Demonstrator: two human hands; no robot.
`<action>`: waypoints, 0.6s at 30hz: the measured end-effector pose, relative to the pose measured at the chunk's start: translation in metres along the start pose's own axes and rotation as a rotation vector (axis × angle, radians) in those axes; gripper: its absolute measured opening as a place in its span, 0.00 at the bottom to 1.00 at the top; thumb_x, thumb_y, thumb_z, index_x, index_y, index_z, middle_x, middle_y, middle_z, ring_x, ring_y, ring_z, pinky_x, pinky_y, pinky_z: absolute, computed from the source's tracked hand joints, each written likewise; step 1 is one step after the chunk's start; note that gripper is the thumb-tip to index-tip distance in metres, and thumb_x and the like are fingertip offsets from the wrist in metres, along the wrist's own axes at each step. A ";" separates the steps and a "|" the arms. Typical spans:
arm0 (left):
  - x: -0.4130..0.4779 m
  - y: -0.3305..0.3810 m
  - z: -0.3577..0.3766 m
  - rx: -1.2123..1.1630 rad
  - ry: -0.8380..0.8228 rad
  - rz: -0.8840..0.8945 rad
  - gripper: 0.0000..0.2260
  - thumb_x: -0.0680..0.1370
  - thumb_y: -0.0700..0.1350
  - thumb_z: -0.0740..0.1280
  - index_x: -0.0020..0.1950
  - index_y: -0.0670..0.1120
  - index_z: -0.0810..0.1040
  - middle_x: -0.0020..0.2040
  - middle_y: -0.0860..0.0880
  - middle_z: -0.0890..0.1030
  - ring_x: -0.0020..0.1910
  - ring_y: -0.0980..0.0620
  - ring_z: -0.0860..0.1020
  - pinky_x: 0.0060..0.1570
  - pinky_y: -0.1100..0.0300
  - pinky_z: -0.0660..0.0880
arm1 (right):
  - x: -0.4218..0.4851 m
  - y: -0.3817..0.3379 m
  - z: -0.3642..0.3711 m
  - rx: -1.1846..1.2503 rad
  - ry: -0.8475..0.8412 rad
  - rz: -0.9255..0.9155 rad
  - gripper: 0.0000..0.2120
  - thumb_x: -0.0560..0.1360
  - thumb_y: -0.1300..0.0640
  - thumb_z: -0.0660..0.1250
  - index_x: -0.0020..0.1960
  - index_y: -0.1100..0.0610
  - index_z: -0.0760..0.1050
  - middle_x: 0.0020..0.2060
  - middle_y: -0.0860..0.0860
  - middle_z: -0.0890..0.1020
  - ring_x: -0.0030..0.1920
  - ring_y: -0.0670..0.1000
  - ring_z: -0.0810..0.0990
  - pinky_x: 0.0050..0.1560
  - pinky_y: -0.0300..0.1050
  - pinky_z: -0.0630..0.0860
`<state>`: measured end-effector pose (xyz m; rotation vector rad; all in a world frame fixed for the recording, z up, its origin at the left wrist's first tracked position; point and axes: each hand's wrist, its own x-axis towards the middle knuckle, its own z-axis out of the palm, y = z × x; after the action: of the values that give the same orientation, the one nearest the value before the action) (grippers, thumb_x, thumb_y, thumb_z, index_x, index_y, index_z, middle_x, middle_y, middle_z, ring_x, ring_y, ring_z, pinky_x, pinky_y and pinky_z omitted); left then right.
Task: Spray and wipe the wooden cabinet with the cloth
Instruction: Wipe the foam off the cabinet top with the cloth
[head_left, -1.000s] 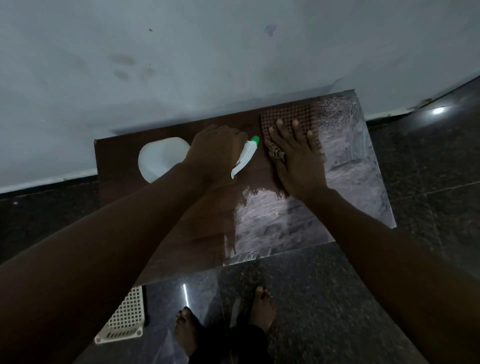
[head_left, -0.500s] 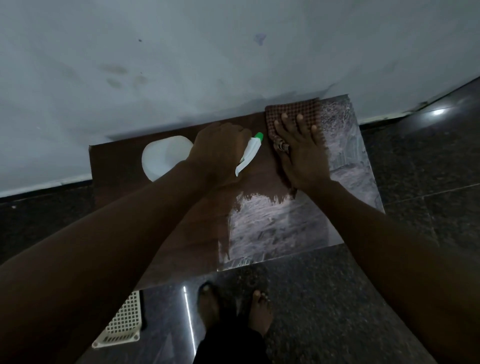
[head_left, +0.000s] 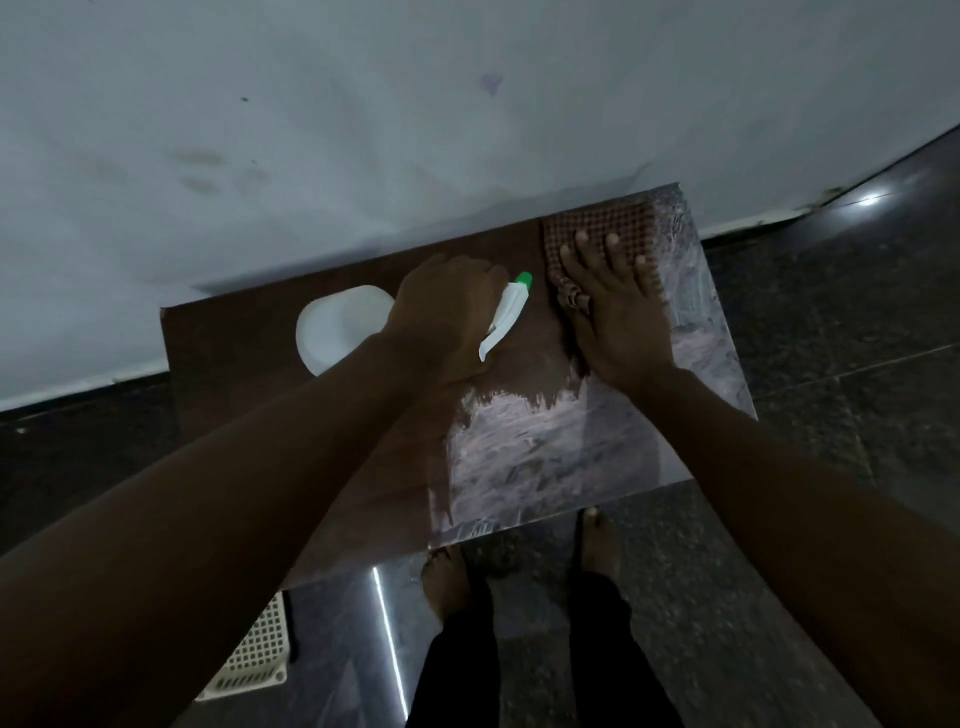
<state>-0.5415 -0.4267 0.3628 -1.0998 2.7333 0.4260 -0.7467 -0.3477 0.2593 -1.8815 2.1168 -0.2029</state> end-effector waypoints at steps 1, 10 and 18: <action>0.004 0.001 0.007 -0.017 0.041 0.014 0.14 0.71 0.47 0.68 0.54 0.42 0.75 0.52 0.43 0.79 0.50 0.42 0.76 0.51 0.52 0.68 | -0.006 0.001 0.001 -0.007 0.000 -0.027 0.25 0.83 0.51 0.54 0.79 0.51 0.56 0.79 0.50 0.55 0.80 0.56 0.49 0.79 0.58 0.47; 0.018 0.024 0.010 -0.048 0.059 -0.057 0.16 0.65 0.46 0.72 0.49 0.44 0.74 0.48 0.45 0.80 0.47 0.43 0.77 0.47 0.55 0.68 | -0.040 0.025 -0.006 -0.073 -0.078 -0.223 0.26 0.81 0.50 0.53 0.79 0.51 0.58 0.79 0.49 0.57 0.80 0.54 0.50 0.78 0.58 0.49; 0.028 0.039 0.021 -0.026 0.068 -0.105 0.19 0.63 0.49 0.73 0.49 0.45 0.74 0.48 0.46 0.80 0.45 0.43 0.77 0.46 0.55 0.69 | -0.016 0.035 -0.008 -0.038 -0.041 -0.189 0.26 0.81 0.50 0.53 0.79 0.51 0.57 0.79 0.50 0.56 0.80 0.56 0.49 0.79 0.59 0.48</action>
<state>-0.5884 -0.4113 0.3436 -1.2803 2.7193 0.4173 -0.7810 -0.3284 0.2582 -2.0897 1.9297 -0.1637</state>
